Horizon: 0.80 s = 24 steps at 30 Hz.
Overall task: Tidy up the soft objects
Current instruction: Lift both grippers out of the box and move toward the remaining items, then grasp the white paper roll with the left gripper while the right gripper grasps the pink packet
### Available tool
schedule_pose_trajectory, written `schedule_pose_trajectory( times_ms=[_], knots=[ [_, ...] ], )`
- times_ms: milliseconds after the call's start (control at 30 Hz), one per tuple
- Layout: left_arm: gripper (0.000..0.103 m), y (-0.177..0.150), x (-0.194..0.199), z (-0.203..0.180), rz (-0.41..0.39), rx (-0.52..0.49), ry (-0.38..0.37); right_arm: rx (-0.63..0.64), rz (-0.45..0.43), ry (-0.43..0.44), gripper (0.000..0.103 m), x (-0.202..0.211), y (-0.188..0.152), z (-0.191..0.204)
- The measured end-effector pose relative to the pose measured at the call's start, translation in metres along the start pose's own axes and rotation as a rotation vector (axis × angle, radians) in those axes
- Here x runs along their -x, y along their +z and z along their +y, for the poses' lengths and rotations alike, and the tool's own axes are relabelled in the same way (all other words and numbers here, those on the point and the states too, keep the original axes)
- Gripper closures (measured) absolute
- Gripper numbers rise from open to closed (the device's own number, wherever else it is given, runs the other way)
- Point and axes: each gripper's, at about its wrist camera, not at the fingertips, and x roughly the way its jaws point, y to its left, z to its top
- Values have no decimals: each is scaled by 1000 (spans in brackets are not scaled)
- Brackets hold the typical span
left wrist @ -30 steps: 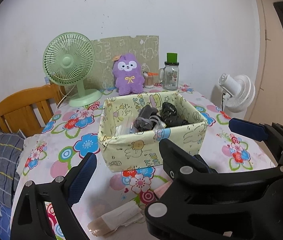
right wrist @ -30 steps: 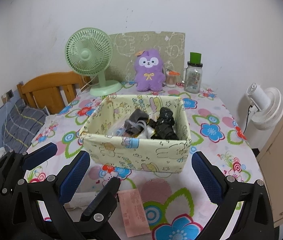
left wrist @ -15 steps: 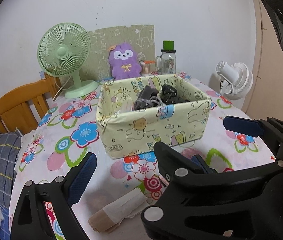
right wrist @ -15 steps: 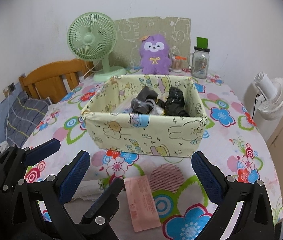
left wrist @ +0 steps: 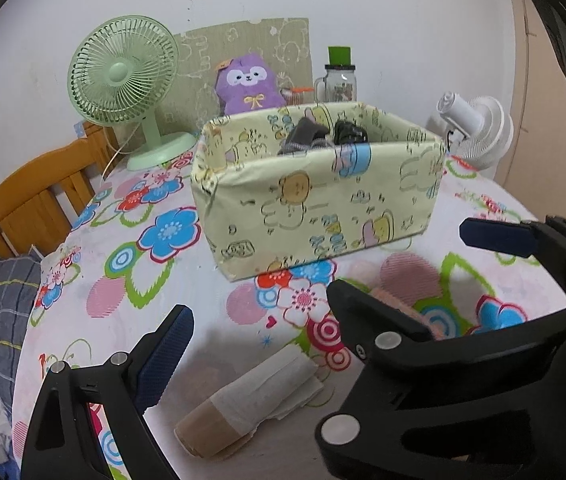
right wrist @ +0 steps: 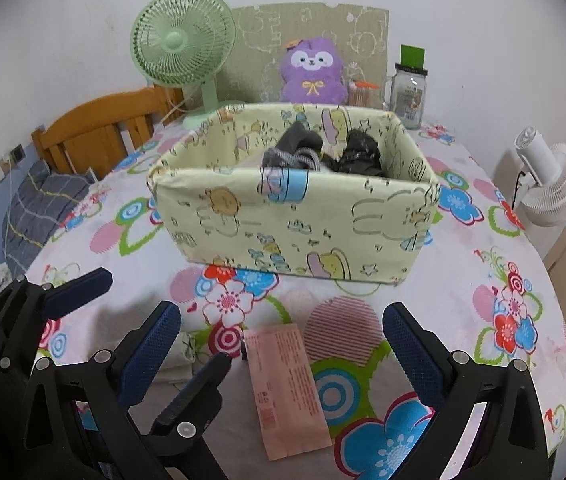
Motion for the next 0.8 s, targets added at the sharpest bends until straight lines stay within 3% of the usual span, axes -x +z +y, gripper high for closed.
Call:
schedule_pose_trajectory(
  times_ms=[533,667,800],
  knots=[
    [9,-20,-20,10,62,-14,3,16,79,-14,4,-24,-14,4],
    [16,-24,-27,14,89,-7,1,24,98,-23,4,-28,-17,3],
    [26,-24,-28,18,98,34,-56,6,111,-16,4,-31,-18,-1]
  ],
)
